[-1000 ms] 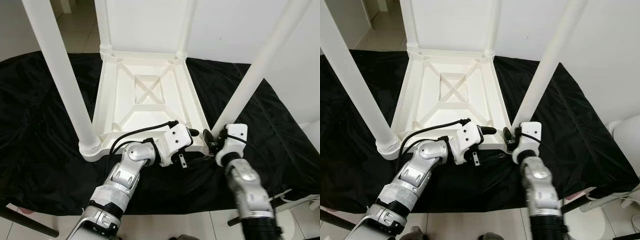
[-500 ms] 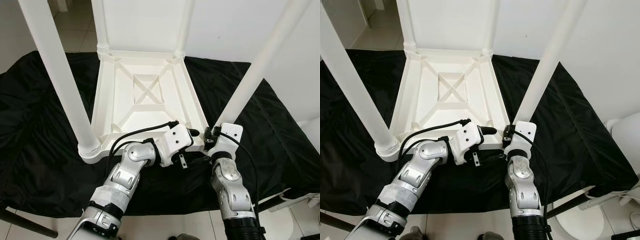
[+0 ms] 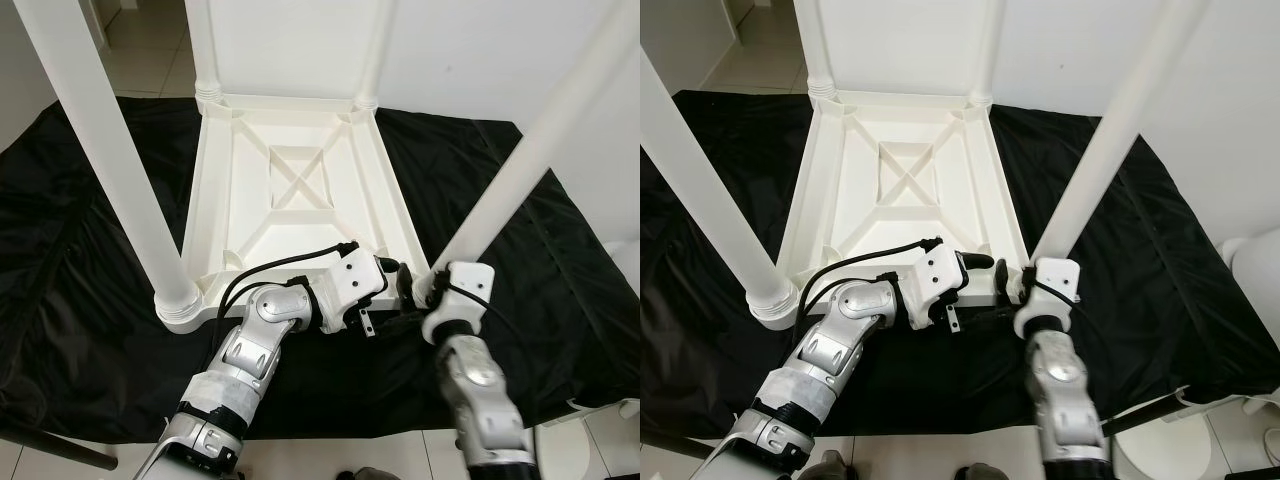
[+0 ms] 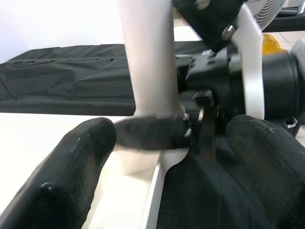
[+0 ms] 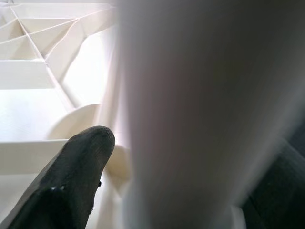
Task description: Building children table
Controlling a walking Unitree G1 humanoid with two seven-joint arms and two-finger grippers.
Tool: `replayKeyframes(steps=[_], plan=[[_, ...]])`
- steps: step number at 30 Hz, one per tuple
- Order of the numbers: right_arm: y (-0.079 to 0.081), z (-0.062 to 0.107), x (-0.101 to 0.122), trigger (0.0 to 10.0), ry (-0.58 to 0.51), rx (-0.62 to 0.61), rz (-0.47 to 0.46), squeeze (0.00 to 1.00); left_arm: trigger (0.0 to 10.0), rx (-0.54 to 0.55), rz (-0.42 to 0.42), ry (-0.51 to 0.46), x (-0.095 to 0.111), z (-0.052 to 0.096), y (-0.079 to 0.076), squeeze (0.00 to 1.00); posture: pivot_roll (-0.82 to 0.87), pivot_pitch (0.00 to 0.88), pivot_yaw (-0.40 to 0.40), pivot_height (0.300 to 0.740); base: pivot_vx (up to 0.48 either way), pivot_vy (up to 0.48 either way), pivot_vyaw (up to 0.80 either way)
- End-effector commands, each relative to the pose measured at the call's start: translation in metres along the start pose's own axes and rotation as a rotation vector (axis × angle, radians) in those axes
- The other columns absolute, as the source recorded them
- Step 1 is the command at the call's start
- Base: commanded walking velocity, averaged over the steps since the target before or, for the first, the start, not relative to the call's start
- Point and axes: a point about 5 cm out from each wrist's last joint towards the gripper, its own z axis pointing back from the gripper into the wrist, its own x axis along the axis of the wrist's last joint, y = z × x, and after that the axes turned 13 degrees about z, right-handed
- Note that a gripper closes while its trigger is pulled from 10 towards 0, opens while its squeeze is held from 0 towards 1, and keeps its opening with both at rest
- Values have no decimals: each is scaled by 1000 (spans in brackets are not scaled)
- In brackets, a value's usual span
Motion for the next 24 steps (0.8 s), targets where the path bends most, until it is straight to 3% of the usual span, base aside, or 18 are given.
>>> replayKeyframes(steps=[1, 3, 6, 10, 20, 21, 22, 23, 24], plan=[[-6, 2, -1, 10000, -18, 39, 2, 0, 10000, 120, -10, -29, 3, -2, 5, 0, 1, 0, -70, 740, 0, 0, 0], [-6, 2, -1, 10000, -18, 39, 2, 0, 10000, 120, -10, -29, 3, -2, 5, 0, 1, 0, -70, 740, 0, 0, 0], [-19, -3, -1, 10000, -38, 174, 55, 0, 10000, 124, -10, -29, 3, -3, 7, 0, -2, 0, -64, 740, 0, 0, 0], [-26, -12, 5, 10000, -80, 293, 112, 0, 10000, 126, -10, -30, 4, -3, 8, 0, -1, 0, -62, 740, 0, 0, 0], [-27, -29, 11, 10000, -105, 486, 158, 0, 10000, 120, -16, -16, 2, 0, 8, 0, 8, 0, -60, 740, 0, 0, 0], [-26, -30, 8, 3922, -93, 519, 162, 0, 10000, 116, -17, -9, 0, 2, 8, 0, 10, 0, -60, 740, 0, 0, 0], [-26, -30, 8, 3922, -93, 519, 162, 0, 10000, 116, -17, -9, 0, 2, 8, 0, 10, 0, -60, 740, 0, 0, 0], [-25, -31, 6, 196, -83, 546, 168, 0, 10000, 113, -18, -4, -1, 4, 8, 0, 13, 0, -62, 740, 0, 0, 0], [-25, -31, 4, 196, -77, 562, 172, 0, 10000, 112, -19, -1, -1, 5, 8, 0, 13, 0, -62, 740, 0, 0, 0]])
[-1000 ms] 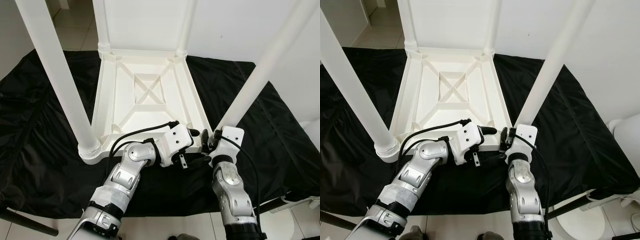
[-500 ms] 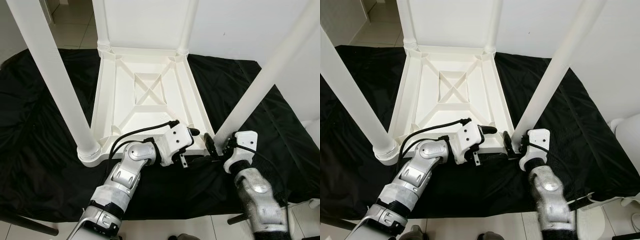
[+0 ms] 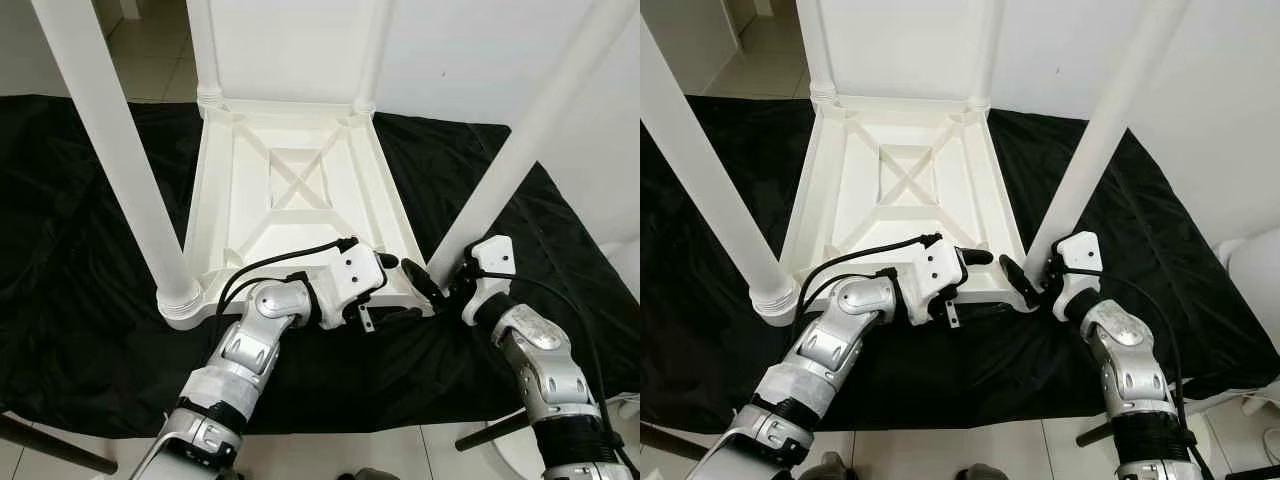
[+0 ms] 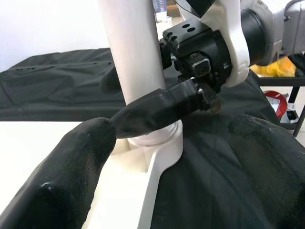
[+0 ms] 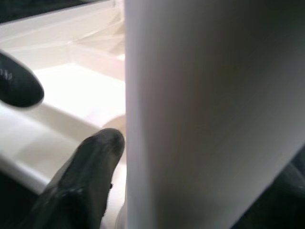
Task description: Building children table
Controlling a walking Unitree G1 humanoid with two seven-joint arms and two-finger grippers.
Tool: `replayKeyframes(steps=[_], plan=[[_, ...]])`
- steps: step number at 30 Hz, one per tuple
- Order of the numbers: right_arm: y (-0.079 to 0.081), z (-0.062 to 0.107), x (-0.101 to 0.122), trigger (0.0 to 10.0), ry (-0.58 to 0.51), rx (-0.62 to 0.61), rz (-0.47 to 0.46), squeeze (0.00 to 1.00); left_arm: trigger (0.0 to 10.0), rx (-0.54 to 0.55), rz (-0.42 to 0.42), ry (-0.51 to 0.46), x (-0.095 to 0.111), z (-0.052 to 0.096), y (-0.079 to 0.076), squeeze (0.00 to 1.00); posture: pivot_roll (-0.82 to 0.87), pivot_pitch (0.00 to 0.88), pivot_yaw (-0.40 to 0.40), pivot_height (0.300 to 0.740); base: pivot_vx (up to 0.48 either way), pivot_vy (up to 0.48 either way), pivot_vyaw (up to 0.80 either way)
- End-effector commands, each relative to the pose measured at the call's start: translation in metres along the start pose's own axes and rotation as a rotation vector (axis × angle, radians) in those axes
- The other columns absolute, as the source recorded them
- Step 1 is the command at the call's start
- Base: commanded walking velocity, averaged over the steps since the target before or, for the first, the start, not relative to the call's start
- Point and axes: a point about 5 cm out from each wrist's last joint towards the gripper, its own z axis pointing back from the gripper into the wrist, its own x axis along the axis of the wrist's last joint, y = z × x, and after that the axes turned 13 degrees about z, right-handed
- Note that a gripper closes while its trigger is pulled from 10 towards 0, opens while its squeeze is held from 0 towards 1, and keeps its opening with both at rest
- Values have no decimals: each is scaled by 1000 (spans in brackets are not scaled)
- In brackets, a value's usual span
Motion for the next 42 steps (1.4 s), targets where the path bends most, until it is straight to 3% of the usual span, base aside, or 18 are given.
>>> replayKeyframes(steps=[1, 10, 16, 17, 18, 20, 23, 25, 27, 29, 30, 37, 42], plan=[[3, -3, -3, 196, 12, 40, 0, 0, 10000, 104, -5, -15, -2, 1, 3, 0, 13, 0, -62, 740, 0, 0, 0], [6, 3, -13, 0, 26, 74, -43, 0, 10000, 110, -4, -7, -3, 4, 4, 0, 13, 0, -64, 740, 0, 0, 0], [4, 5, -16, 0, 29, -4, -60, 0, 10000, 105, -3, -6, -3, 3, 3, 0, 9, 0, -61, 740, 0, 0, 0], [4, 5, -16, 3059, 28, -9, -61, 0, 10000, 105, -3, -6, -3, 3, 3, 0, 9, 0, -61, 740, 0, 0, 0], [4, 4, -15, 10000, 33, -45, -66, 0, 10000, 105, -2, -6, -3, 4, 3, 0, 8, 0, -60, 740, 0, 0, 0], [3, 4, -15, 10000, 41, -82, -70, 0, 10000, 105, -3, -5, -3, 4, 3, 0, 7, 0, -59, 740, 0, 0, 0], [4, 2, -14, 10000, 90, -262, -72, 0, 10000, 104, -1, -4, -4, 4, 3, 0, 3, 0, -59, 740, 0, 0, 0], [5, 2, -13, 10000, 97, -287, -72, 0, 10000, 104, -1, -4, -4, 4, 3, 0, 3, 0, -59, 740, 0, 0, 0], [7, 3, -11, 10000, 113, -387, -100, 0, 10000, 102, 1, -4, -4, 3, 2, 0, -4, 0, -57, 740, 0, 0, 0], [7, 3, -11, 10000, 113, -387, -100, 0, 10000, 102, 1, -4, -4, 3, 2, 0, -4, 0, -57, 740, 0, 0, 0], [9, 4, -11, 10000, 126, -452, -119, 0, 10000, 100, 2, -4, -4, 3, 2, 0, -5, 0, -55, 740, 0, 0, 0], [29, 4, -1, 10000, 173, -717, -160, 0, 10000, 92, 6, -6, -4, 1, 0, 0, -13, 0, -55, 740, 0, 0, 0], [34, 4, 1, 10000, 182, -779, -169, 0, 10000, 92, 7, -7, -4, 1, -1, 0, -12, 0, -56, 740, 0, 0, 0]])
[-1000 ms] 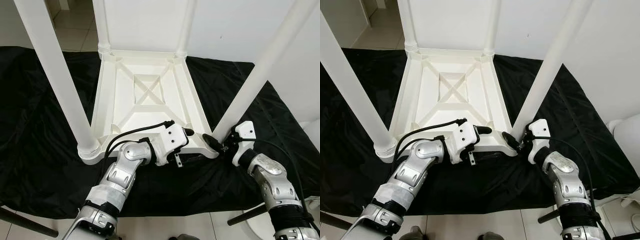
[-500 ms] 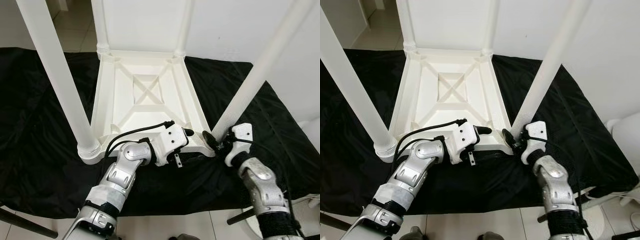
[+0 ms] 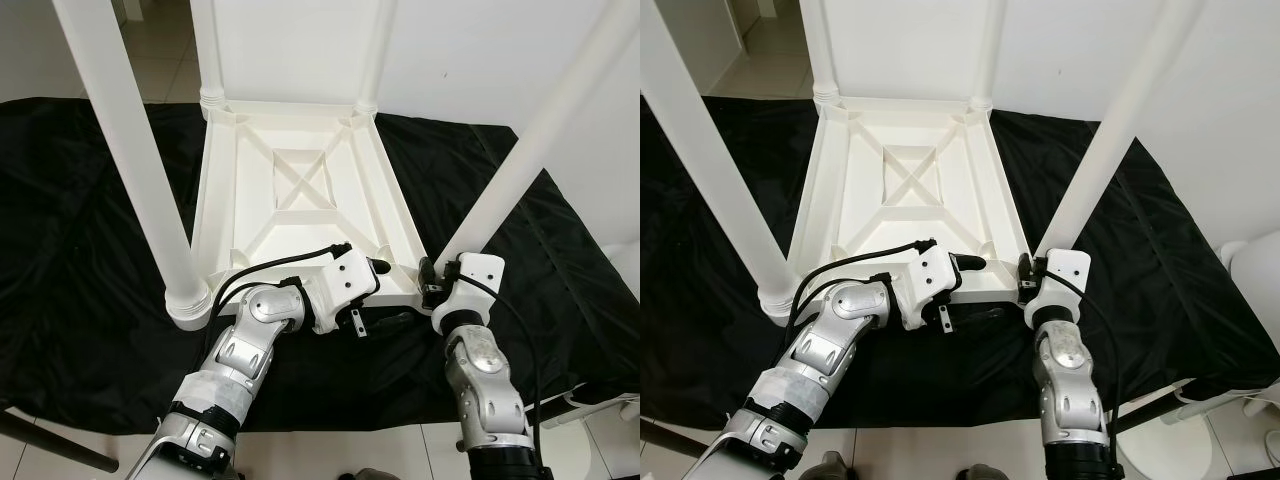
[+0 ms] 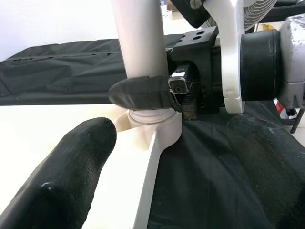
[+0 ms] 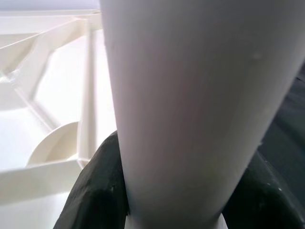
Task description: Building children table
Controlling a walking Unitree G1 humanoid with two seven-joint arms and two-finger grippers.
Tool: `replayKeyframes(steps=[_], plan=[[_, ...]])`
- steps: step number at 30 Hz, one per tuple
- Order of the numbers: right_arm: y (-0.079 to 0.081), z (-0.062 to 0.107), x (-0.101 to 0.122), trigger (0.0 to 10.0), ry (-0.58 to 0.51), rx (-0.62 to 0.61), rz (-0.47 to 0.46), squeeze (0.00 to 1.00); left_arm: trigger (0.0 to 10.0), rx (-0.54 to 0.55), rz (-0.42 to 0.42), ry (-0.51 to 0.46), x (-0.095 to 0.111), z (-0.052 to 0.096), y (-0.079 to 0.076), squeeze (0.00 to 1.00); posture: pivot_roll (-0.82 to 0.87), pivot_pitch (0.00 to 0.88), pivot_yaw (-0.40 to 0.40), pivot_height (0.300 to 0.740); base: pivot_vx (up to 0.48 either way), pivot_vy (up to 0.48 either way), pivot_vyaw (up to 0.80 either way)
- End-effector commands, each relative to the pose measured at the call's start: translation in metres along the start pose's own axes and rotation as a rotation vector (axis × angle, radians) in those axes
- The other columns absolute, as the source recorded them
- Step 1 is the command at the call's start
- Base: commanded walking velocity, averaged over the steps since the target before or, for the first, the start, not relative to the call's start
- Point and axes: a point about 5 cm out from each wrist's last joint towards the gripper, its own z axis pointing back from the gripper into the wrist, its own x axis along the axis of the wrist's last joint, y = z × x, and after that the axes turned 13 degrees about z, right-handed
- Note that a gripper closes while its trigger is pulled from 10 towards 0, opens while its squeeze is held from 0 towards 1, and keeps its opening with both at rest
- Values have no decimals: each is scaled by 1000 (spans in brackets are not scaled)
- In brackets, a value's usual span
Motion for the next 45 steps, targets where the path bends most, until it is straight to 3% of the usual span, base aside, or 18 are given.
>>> replayKeyframes(steps=[1, 5, 9, 10, 11, 12, 19, 20, 22, 23, 29, 37, 45], plan=[[0, 6, -2, 10000, 33, -132, -14, 0, 10000, 95, 4, -23, 0, -1, 0, 0, -9, 0, -57, 740, 0, 0, 0], [7, 7, 4, 10000, 13, -115, -23, 0, 10000, 96, 7, -22, 0, -1, 0, 0, -13, 0, -54, 740, 0, 0, 0], [4, 7, 9, 10000, -24, -95, -6, 0, 10000, 93, 4, -21, 0, -1, 0, 0, -10, 0, -55, 740, 0, 0, 0], [2, 8, 10, 10000, -30, -102, -10, 690, 10000, 95, 3, -22, 1, -1, 1, 0, -9, 0, -56, 740, 0, 0, 0], [2, 8, 10, 10000, -30, -102, -10, 690, 10000, 95, 3, -22, 1, -1, 1, 0, -9, 0, -56, 740, 0, 0, 0], [1, 10, 13, 10000, -55, -95, -18, 1000, 10000, 104, 4, -28, 2, -1, 2, 0, -8, 0, -59, 740, 0, 0, 0], [1, 19, 20, 10000, -125, -76, -4, 1000, 10000, 112, 5, -37, 4, -1, 3, 0, -7, 0, -59, 740, 0, 0, 0], [1, 24, 22, 10000, -153, -66, 14, 737, 10000, 112, 6, -38, 4, -1, 3, 0, -7, 0, -60, 740, 0, 0, 0], [2, 26, 22, 10000, -170, -58, 25, 737, 10000, 113, 6, -39, 4, -1, 2, 0, -7, 0, -60, 740, 0, 0, 0], [2, 29, 23, 10000, -184, -54, 33, 0, 10000, 113, 6, -40, 4, -1, 2, 0, -7, 0, -60, 740, 0, 0, 0], [-2, 46, 24, 10000, -254, -22, 45, 0, 10000, 112, 4, -42, 5, -1, 3, 0, -8, 0, -57, 740, 0, 0, 0], [-9, 65, 11, 10000, -237, -25, 123, 0, 10000, 117, 12, -77, 11, 1, 4, 0, -9, 0, -55, 740, 0, 0, 0], [-8, 82, -2, 10000, -221, 42, 187, 0, 10000, 119, 7, -88, 14, 3, 6, 0, -12, 0, -51, 740, 0, 0, 0]])
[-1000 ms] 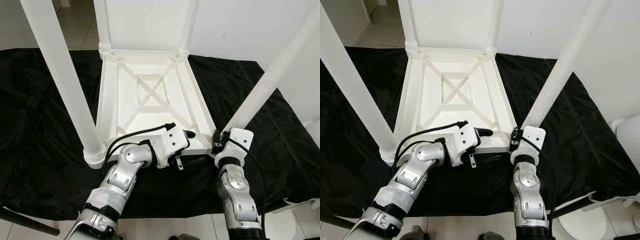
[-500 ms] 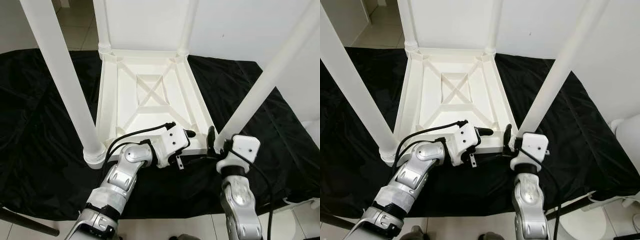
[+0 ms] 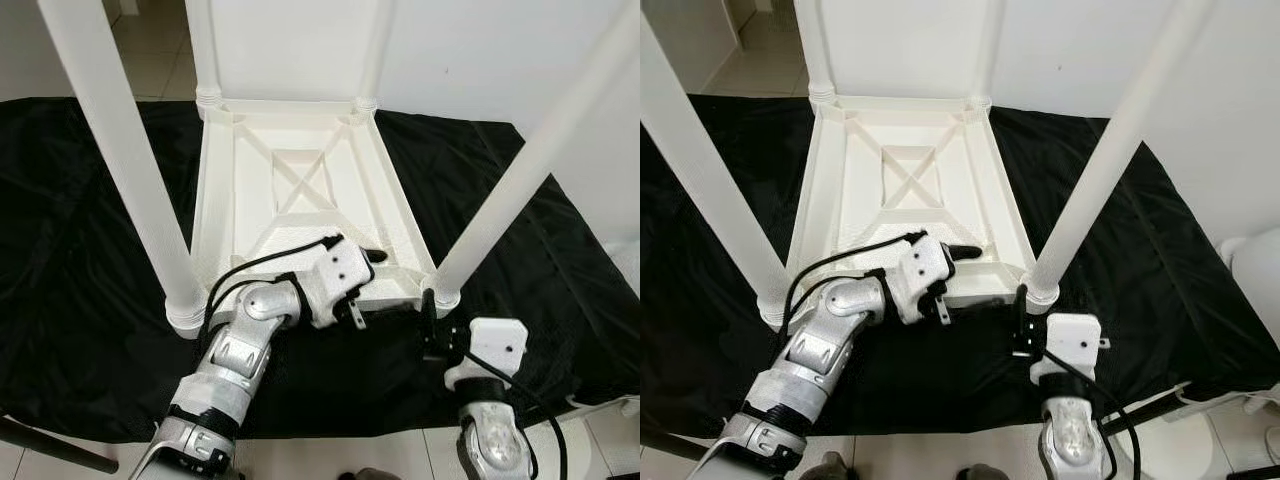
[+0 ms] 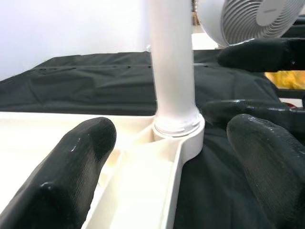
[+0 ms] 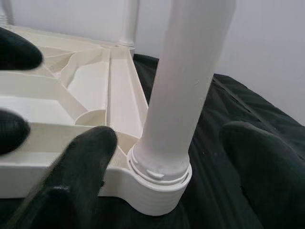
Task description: Building children table
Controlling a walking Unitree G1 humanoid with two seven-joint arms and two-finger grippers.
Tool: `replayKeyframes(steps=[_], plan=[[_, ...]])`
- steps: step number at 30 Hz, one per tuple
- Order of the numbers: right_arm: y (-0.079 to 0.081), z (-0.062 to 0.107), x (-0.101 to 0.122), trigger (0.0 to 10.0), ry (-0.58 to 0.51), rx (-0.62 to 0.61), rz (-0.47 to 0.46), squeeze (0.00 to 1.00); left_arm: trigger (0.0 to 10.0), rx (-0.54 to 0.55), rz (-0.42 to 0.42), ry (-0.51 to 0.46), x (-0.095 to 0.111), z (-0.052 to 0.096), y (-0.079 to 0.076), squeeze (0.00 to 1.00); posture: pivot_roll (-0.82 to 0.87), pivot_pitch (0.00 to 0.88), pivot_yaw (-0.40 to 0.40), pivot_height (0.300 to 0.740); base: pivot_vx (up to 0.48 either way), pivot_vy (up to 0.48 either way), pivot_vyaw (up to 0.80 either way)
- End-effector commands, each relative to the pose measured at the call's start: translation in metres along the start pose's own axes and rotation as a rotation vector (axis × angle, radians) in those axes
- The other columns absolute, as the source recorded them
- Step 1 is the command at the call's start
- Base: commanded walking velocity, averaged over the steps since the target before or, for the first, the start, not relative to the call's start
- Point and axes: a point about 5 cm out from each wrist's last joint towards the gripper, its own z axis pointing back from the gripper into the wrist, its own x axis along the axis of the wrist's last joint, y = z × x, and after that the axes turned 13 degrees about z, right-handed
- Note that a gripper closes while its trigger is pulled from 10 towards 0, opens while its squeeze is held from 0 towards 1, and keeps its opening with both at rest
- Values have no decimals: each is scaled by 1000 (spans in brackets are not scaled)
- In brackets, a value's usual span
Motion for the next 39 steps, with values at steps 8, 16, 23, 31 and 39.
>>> replayKeyframes(steps=[8, 16, 23, 31, 39], plan=[[4, 3, -13, 0, 21, 82, -12, 0, 10000, 81, -13, -28, 6, 1, 5, 0, -8, 0, -51, 740, 0, 0, 0], [4, -1, -14, 10000, 18, 91, 0, 0, 10000, 79, -18, -22, 5, 2, 3, 0, -2, 0, -57, 740, 0, 0, 0], [6, -7, -12, 10000, -7, 137, -39, 0, 10000, 86, -15, -9, 2, 5, 4, 0, -5, 0, -53, 740, 0, 0, 0], [1, -25, -8, 10000, -40, 255, -112, 0, 10000, 44, -14, -6, 4, 11, -3, 0, -6, 0, -45, 740, 0, 0, 0], [-16, -39, -13, 10000, -46, 261, -91, 0, 10000, 16, -13, 3, 4, 18, -9, 0, 4, 0, -50, 740, 0, 0, 0]])
